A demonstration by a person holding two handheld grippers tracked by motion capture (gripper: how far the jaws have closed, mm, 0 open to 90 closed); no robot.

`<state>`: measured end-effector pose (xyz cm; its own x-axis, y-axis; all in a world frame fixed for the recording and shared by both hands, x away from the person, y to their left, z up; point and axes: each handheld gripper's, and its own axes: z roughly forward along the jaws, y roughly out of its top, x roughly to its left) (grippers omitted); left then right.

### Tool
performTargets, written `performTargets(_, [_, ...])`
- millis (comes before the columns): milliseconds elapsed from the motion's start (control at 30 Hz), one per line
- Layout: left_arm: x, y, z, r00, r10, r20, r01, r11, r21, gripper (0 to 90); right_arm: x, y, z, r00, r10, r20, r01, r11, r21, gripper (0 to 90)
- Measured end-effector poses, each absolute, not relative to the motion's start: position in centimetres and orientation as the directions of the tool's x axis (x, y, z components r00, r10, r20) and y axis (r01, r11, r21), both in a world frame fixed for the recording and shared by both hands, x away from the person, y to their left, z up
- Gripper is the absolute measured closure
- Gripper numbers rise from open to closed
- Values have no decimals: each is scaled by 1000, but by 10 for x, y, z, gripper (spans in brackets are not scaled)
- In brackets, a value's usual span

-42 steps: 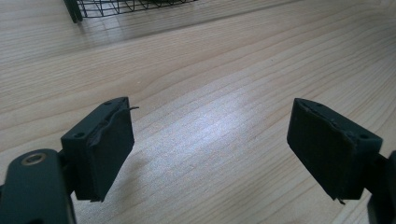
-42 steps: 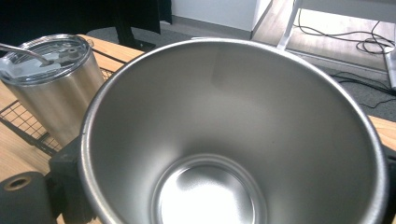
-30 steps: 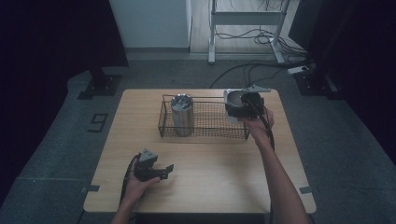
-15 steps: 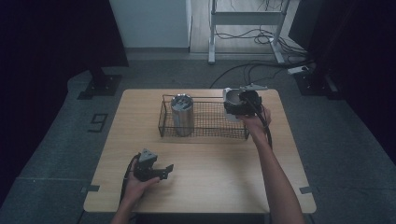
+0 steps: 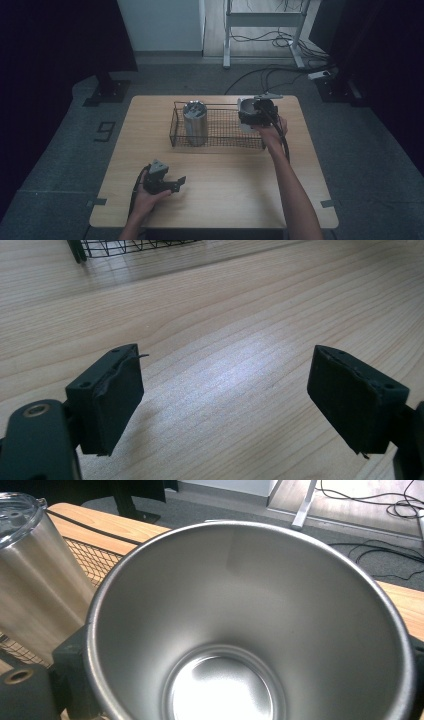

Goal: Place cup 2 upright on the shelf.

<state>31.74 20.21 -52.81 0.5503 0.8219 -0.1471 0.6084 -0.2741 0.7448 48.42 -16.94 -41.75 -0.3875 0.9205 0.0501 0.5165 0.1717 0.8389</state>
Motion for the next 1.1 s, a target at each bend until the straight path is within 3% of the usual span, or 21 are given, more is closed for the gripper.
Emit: performTargets(1100, [318, 199, -531, 562, 816, -138, 612, -297, 733, 151, 494, -168, -447, -378, 925, 51, 555, 182, 812, 70])
